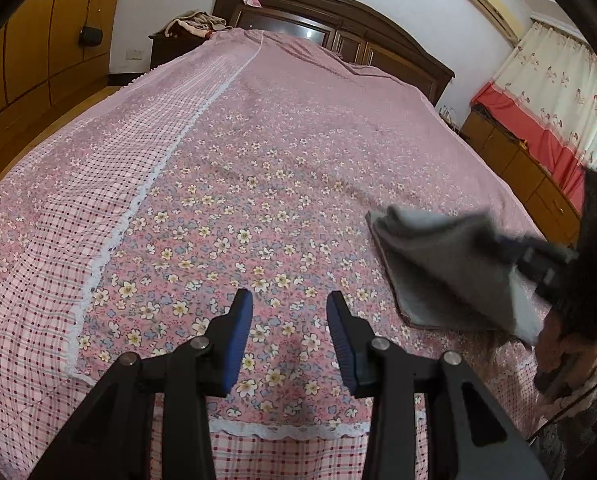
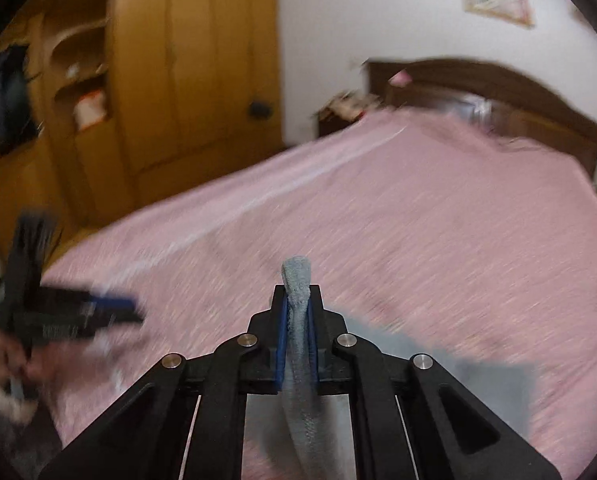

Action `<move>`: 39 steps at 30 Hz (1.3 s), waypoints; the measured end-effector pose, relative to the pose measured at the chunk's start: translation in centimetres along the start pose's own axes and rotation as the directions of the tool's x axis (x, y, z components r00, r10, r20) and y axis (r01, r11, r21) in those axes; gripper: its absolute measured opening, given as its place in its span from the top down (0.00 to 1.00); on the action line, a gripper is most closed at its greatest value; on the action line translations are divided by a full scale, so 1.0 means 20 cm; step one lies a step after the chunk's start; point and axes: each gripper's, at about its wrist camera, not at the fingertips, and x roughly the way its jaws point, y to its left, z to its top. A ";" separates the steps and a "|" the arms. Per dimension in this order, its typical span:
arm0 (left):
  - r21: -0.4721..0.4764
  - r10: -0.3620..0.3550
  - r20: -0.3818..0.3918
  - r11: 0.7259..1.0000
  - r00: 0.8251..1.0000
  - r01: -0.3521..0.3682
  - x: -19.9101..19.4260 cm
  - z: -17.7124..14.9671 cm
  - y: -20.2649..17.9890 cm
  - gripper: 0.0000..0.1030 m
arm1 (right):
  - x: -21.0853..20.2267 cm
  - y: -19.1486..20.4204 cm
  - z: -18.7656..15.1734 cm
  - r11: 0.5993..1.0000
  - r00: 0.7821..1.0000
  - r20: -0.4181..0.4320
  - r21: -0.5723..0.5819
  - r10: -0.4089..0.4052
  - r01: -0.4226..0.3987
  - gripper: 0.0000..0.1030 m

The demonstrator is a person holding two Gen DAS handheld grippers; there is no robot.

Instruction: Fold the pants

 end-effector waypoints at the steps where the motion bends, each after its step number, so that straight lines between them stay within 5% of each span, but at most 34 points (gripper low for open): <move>1: -0.002 -0.001 0.000 1.000 1.000 0.001 0.00 0.00 0.00 0.62 | -0.02 -0.04 0.05 1.000 0.999 0.021 0.001 -0.029 0.029 0.91; 5: -0.016 -0.005 -0.006 1.000 1.000 0.005 0.02 0.02 0.03 0.62 | -0.11 -0.14 0.21 0.989 0.985 0.091 -0.016 -0.148 0.150 0.91; 8: -0.018 -0.005 -0.007 1.000 1.000 0.005 0.03 0.02 0.02 0.62 | -0.07 -0.05 0.22 0.991 0.988 0.098 -0.054 -0.116 0.122 0.91; 12: -0.003 -0.001 -0.021 1.000 1.000 0.001 0.06 0.02 0.00 0.61 | 0.15 0.34 -0.05 0.964 0.999 -0.030 -0.266 -0.021 0.012 0.91; 16: -0.001 -0.009 -0.031 1.000 0.999 0.009 0.08 0.02 -0.02 0.62 | 0.33 0.62 -0.39 0.893 0.991 -0.130 -0.450 -0.043 -0.020 0.91; 26: -0.028 -0.036 -0.003 0.999 0.999 0.036 0.03 0.05 0.04 0.62 | 0.23 0.59 -0.41 0.908 0.997 -0.074 -0.418 -0.003 -0.028 0.90; 29: -0.039 -0.037 0.001 0.999 0.999 0.037 0.02 0.06 0.06 0.62 | 0.28 0.63 -0.48 0.899 0.989 -0.148 -0.430 0.018 -0.080 0.90; 35: -0.027 -0.032 -0.012 0.999 0.999 0.032 0.05 0.05 0.02 0.62 | 0.26 0.67 -0.52 0.885 0.995 -0.088 -0.465 -0.045 -0.001 0.89; 39: -0.009 -0.031 -0.037 0.999 0.999 0.030 0.11 0.05 -0.04 0.62 | 0.17 0.66 -0.52 0.916 0.980 -0.197 -0.391 0.013 -0.091 0.79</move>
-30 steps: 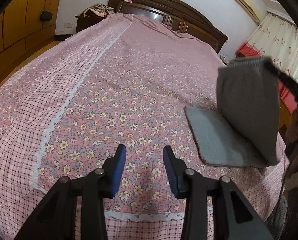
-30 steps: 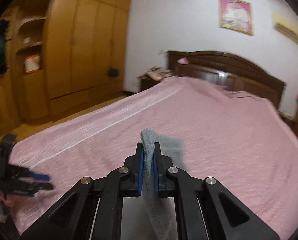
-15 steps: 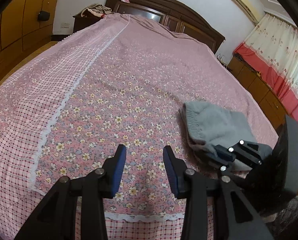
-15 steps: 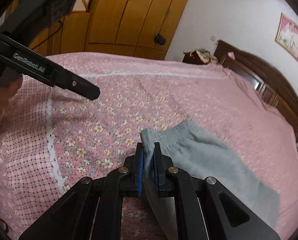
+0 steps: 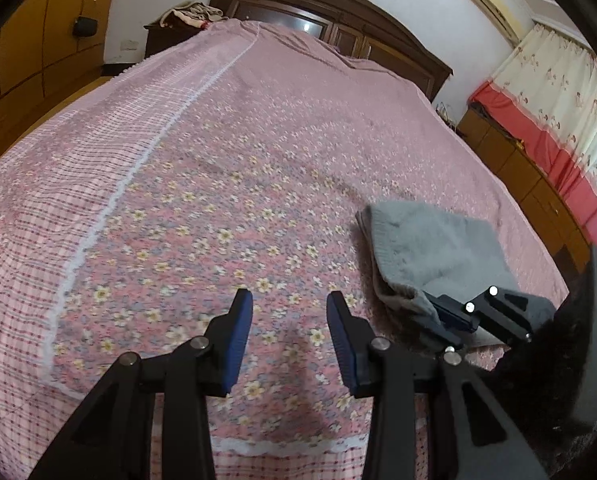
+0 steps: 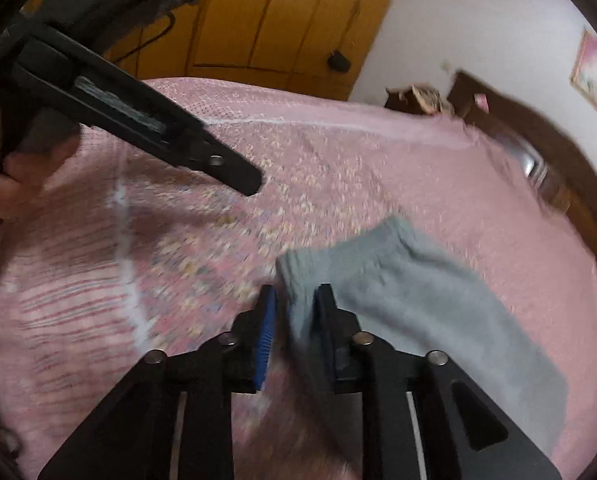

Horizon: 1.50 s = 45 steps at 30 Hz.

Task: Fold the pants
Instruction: 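Lift and fold the pants over with the right tool, then open it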

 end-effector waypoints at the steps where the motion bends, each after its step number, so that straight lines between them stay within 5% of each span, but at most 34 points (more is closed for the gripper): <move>1: 0.009 0.000 -0.004 1.000 1.000 0.000 0.01 0.00 -0.01 0.62 | -0.10 -0.04 -0.03 0.997 0.999 0.025 0.063 0.039 -0.041 0.79; 4: 0.017 -0.019 0.009 1.000 1.000 0.019 0.03 0.03 -0.07 0.62 | -0.42 -0.21 -0.17 0.955 0.987 0.141 0.272 0.080 -0.116 0.76; 8: 0.066 -0.099 0.093 0.993 0.991 0.093 -0.01 0.08 -0.24 0.62 | -0.67 -0.57 -0.42 0.858 0.980 0.167 0.513 -0.111 0.009 0.73; 9: 0.098 -0.123 0.124 0.989 0.985 0.111 0.00 0.10 -0.33 0.62 | -0.66 -0.68 -0.50 0.813 0.984 0.131 0.582 -0.120 0.022 0.81; 11: 0.157 -0.158 0.130 0.978 0.979 0.137 0.06 0.14 -0.50 0.62 | -0.55 -0.76 -0.63 0.792 0.995 -0.033 0.603 -0.097 0.097 0.94; 12: 0.196 -0.180 0.116 0.968 0.977 0.155 0.12 0.15 -0.59 0.64 | -0.46 -0.75 -0.74 0.799 0.963 -0.221 0.546 -0.151 0.250 1.00; 13: 0.225 -0.181 0.095 0.962 0.979 0.155 0.20 0.15 -0.67 0.67 | -0.44 -0.73 -0.84 0.808 0.954 -0.258 0.523 -0.155 0.273 1.00; 15: 0.245 -0.068 0.000 0.967 0.998 0.066 0.45 0.15 -0.76 0.81 | -0.56 -0.76 -0.93 0.770 0.980 -0.152 0.607 -0.126 0.193 1.00; 17: 0.218 0.056 -0.054 0.975 0.997 -0.043 0.62 0.13 -0.74 0.92 | -0.68 -0.81 -0.90 0.737 0.991 -0.067 0.663 -0.117 0.132 1.00; 21: 0.142 0.018 -0.036 0.990 0.999 -0.013 0.59 0.20 -0.69 0.93 | -0.73 -0.90 -0.62 0.814 0.979 0.155 0.581 -0.132 0.018 0.99; 24: 0.189 -0.029 0.024 0.982 0.999 0.024 0.55 0.23 -0.77 0.93 | -0.42 -1.06 -0.53 0.828 0.998 0.023 0.559 -0.057 0.035 0.99; 26: 0.194 -0.012 0.015 0.981 1.000 0.008 0.61 0.26 -0.82 0.93 | -0.21 -1.23 -0.62 0.778 0.986 -0.127 0.606 -0.112 0.166 1.00; 28: 0.177 0.075 -0.006 0.981 0.997 -0.073 0.72 0.26 -0.79 0.93 | -0.20 -1.38 -0.78 0.667 0.990 -0.080 0.732 -0.120 0.140 1.00; 30: 0.100 0.051 -0.032 0.994 0.998 -0.048 0.78 0.28 -0.72 0.96 | -0.30 -1.44 -0.85 0.552 0.957 -0.152 0.789 -0.247 0.268 0.98; 32: 0.070 0.043 -0.033 0.997 0.999 -0.041 0.78 0.29 -0.70 0.97 | -0.42 -1.46 -0.87 0.519 0.963 -0.044 0.835 -0.266 0.182 0.98; 35: 0.084 0.019 -0.016 0.996 1.000 -0.018 0.71 0.30 -0.72 0.97 | -0.52 -1.39 -0.84 0.583 0.990 0.058 0.812 -0.130 0.029 0.97; 37: 0.105 0.018 -0.009 0.994 1.000 -0.017 0.68 0.28 -0.73 0.96 | -0.53 -1.32 -0.84 0.607 0.999 0.018 0.795 -0.027 0.002 0.74; 39: 0.118 0.057 -0.015 0.991 0.998 -0.055 0.71 0.27 -0.72 0.96 | -0.56 -1.22 -0.91 0.588 0.997 -0.021 0.809 0.068 -0.023 0.51; 45: 0.095 -0.008 -0.013 0.995 1.000 0.009 0.65 0.23 -0.67 0.97 | -0.61 -1.15 -1.10 0.518 0.989 -0.004 0.852 0.148 -0.074 0.49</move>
